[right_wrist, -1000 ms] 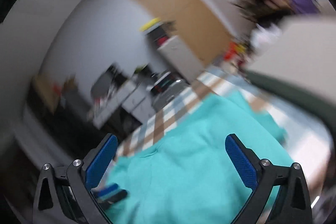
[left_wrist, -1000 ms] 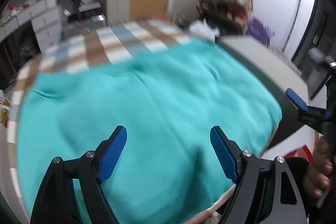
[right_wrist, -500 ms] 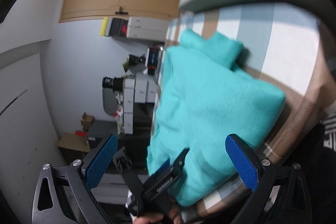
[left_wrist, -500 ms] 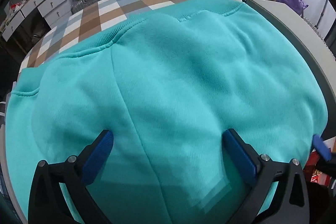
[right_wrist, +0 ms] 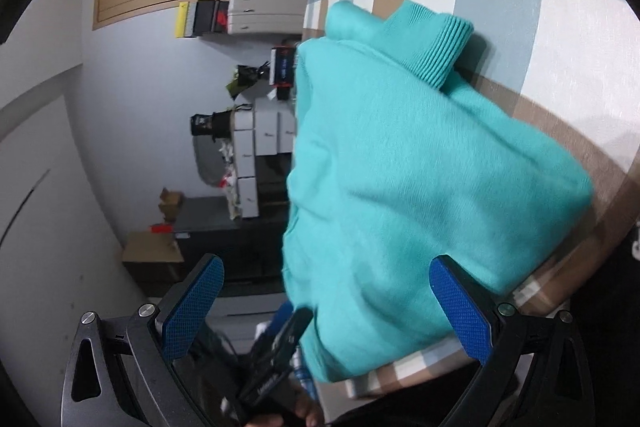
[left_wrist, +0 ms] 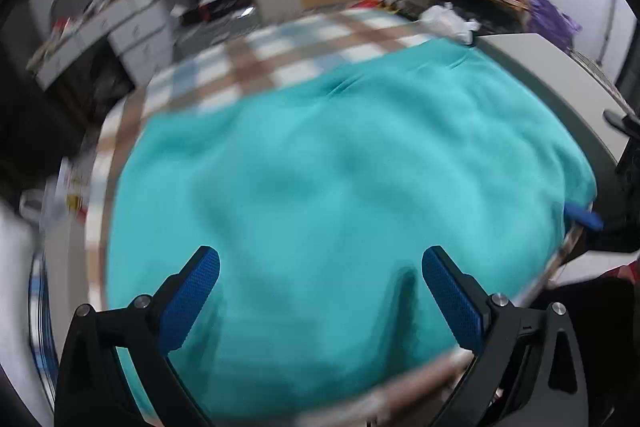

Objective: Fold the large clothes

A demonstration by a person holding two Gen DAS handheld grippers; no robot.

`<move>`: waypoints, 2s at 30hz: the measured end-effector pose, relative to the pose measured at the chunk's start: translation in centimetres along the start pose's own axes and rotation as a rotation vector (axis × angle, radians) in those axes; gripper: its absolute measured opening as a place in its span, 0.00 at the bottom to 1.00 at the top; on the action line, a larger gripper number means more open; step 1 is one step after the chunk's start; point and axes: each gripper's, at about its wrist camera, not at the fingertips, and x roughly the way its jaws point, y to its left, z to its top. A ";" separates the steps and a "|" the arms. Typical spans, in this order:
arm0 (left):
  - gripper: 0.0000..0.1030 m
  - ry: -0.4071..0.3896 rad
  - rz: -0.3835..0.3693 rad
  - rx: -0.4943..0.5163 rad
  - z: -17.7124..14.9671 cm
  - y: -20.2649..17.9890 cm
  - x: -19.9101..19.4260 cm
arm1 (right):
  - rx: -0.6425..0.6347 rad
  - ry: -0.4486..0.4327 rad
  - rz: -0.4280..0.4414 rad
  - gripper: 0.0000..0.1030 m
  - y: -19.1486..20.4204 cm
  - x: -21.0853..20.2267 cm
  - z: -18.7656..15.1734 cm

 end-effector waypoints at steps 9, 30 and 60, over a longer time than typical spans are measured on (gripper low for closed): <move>0.96 0.140 -0.099 -0.064 -3.8 2.4 1.8 | -0.156 0.125 -0.151 1.00 2.1 1.5 -5.0; 0.99 0.216 -0.091 0.016 1.0 -2.0 8.2 | -0.229 0.137 -0.503 1.00 3.6 8.9 0.7; 0.99 0.112 0.051 -0.025 -2.1 -0.9 5.5 | -0.147 0.017 -0.332 0.99 2.6 5.7 1.4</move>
